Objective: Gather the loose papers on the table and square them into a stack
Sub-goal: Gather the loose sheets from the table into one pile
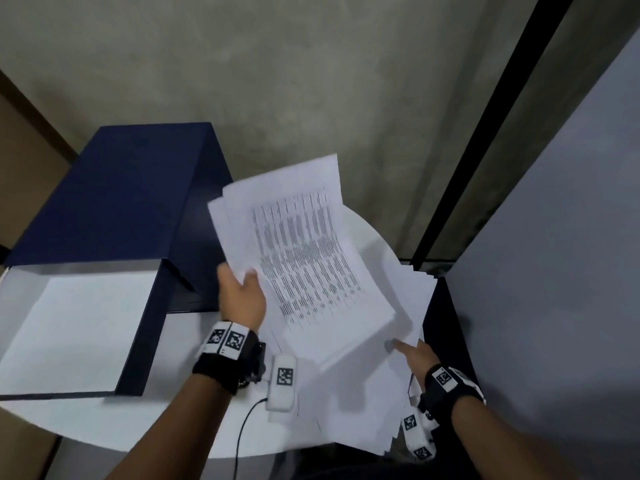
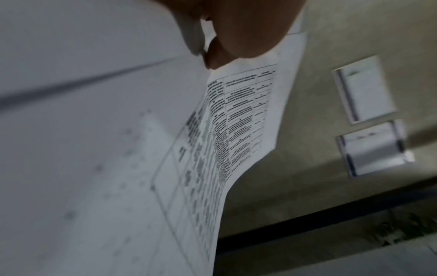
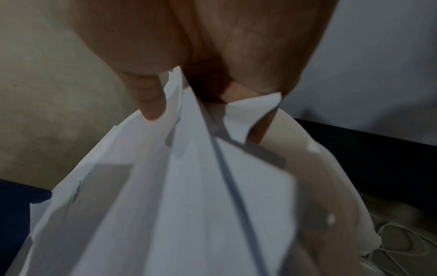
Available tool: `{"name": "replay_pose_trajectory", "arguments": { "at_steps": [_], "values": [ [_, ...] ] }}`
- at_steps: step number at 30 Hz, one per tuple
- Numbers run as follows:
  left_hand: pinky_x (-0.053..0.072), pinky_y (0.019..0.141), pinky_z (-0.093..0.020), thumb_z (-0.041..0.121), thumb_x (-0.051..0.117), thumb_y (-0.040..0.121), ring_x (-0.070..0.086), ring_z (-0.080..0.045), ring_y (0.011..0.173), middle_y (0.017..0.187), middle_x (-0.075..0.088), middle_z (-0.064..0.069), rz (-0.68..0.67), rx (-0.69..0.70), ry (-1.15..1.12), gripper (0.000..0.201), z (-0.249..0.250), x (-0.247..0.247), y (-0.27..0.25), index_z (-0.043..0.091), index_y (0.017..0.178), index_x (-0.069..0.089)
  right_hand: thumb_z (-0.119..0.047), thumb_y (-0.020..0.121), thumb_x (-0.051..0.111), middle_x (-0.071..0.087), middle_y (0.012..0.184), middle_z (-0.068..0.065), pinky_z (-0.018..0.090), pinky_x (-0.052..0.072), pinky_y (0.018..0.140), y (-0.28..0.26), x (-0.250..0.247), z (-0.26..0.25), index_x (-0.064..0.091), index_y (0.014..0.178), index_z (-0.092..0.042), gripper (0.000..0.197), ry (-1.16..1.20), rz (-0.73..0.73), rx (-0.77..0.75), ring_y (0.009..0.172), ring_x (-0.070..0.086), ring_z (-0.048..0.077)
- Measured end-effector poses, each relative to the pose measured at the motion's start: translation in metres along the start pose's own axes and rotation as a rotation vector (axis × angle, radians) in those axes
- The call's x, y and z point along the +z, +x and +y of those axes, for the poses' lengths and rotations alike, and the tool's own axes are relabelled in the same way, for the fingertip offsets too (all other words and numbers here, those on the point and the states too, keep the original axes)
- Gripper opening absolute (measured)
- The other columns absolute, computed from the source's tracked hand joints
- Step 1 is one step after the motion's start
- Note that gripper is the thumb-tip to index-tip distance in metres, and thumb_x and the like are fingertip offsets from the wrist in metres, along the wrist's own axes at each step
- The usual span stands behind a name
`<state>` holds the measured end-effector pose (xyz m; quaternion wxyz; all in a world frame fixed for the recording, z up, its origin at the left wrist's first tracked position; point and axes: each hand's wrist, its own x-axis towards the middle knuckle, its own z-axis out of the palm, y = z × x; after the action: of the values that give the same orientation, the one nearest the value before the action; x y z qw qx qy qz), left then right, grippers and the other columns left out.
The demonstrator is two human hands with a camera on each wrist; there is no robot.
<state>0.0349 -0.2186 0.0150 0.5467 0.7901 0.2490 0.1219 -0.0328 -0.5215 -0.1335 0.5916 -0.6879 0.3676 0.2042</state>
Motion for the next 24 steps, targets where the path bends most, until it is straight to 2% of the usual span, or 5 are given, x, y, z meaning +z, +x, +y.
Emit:
{"name": "replay_pose_trajectory", "arguments": {
  "at_steps": [8,11,14,18,24],
  "values": [
    [0.046,0.099,-0.038,0.033,0.056,0.093,0.059,-0.024,0.112,0.129,0.058,-0.007,-0.598,-0.227,0.331,0.045,-0.104,0.033,-0.019,0.019,0.133,0.043,-0.066,0.091,0.033,0.075,0.075,0.015,0.038,0.052,0.073,-0.005,-0.014,-0.006,0.066,0.101,-0.011,0.065,0.429,-0.144,0.214,0.085,0.065,0.034],
    [0.041,0.1,-0.031,0.027,0.056,0.093,0.056,-0.026,0.118,0.131,0.058,-0.009,-0.568,-0.21,0.527,0.039,-0.124,0.014,-0.008,0.012,0.128,0.052,-0.077,0.061,0.068,0.071,0.114,0.01,0.049,0.043,0.104,-0.006,-0.013,-0.002,0.065,0.12,-0.02,0.082,0.226,-0.163,0.13,0.113,0.061,0.032],
    [0.043,0.1,-0.032,0.028,0.057,0.09,0.056,-0.027,0.118,0.131,0.058,-0.009,-0.507,-0.227,0.698,0.037,-0.148,-0.011,0.005,0.015,0.124,0.056,-0.058,0.035,0.091,0.062,0.128,0.008,0.048,0.038,0.109,0.015,-0.016,0.02,0.057,0.128,-0.014,0.109,0.005,-0.142,0.006,0.118,0.057,0.028],
    [0.044,0.102,-0.036,0.034,0.061,0.085,0.052,-0.029,0.121,0.133,0.05,-0.011,-0.434,-0.249,0.911,0.051,-0.167,-0.035,0.006,0.019,0.133,0.05,0.0,0.079,0.073,0.063,0.122,0.012,0.033,0.041,0.096,-0.002,-0.007,0.011,0.054,0.127,-0.003,0.052,-0.131,-0.103,-0.08,0.104,0.057,0.023],
    [0.045,0.094,-0.029,0.036,0.061,0.086,0.058,-0.025,0.112,0.123,0.061,-0.006,-0.647,-0.309,0.9,0.044,-0.179,-0.043,-0.003,0.017,0.124,0.053,0.002,0.081,0.069,0.064,0.112,0.013,0.032,0.042,0.093,0.004,-0.006,0.012,0.056,0.126,-0.001,0.047,-0.222,-0.07,-0.1,0.101,0.058,0.024]
  ]
}}
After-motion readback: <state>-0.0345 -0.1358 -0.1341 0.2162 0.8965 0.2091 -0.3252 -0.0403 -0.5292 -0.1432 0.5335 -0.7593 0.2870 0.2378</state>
